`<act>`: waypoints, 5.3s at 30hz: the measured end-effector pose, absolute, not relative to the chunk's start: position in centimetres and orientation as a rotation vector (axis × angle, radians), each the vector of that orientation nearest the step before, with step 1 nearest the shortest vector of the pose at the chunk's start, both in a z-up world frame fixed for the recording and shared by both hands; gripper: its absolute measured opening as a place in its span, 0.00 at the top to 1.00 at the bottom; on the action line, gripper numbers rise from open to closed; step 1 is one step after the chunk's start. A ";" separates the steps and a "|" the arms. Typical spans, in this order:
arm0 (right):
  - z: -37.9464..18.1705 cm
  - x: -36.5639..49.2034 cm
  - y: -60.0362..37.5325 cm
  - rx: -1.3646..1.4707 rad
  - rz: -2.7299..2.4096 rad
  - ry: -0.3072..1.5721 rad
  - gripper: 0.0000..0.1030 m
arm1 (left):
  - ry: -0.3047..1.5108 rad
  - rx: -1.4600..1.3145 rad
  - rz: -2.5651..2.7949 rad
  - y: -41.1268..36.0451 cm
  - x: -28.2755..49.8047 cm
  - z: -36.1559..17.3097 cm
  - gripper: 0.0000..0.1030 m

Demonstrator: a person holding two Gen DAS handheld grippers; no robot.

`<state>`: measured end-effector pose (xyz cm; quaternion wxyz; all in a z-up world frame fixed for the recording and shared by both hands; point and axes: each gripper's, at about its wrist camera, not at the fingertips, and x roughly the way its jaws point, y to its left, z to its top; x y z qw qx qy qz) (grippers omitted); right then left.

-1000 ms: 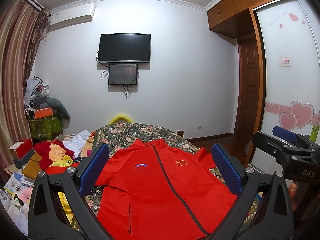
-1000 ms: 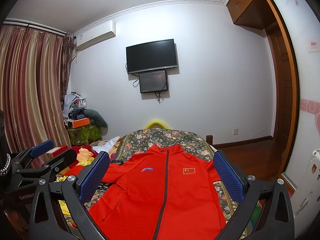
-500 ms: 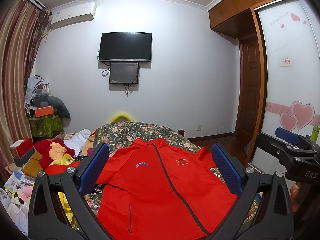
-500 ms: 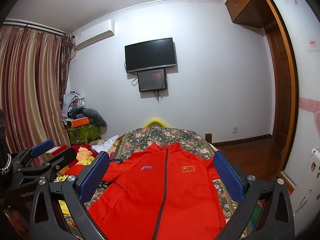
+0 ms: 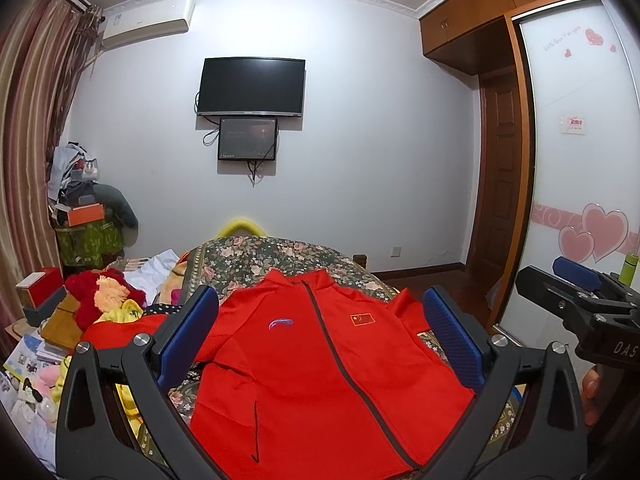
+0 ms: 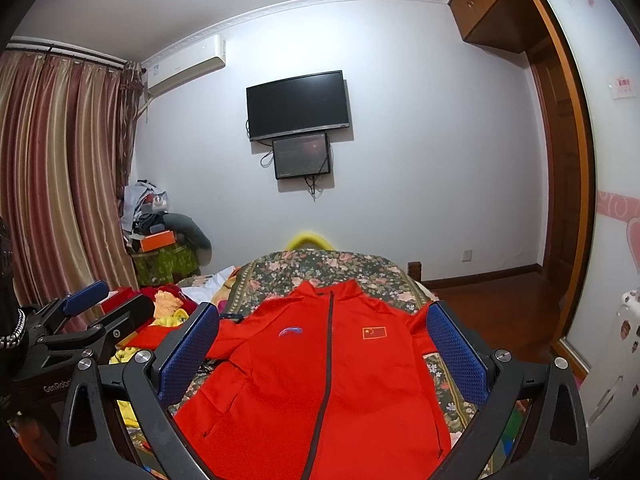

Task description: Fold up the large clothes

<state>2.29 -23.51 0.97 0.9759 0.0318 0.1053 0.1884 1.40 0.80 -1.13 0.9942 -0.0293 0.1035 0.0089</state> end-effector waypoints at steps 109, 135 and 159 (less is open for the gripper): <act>-16.2 33.6 -19.9 0.007 0.337 0.750 0.00 | 0.741 -0.118 0.278 25.8 34.0 -15.8 0.20; -19.0 34.1 -9.6 -0.248 0.363 0.774 0.00 | 0.786 -0.595 0.688 50.3 28.6 -25.5 0.68; -15.5 33.0 -18.4 -0.109 0.354 0.686 0.00 | 0.580 0.031 0.242 18.8 39.9 -9.4 0.99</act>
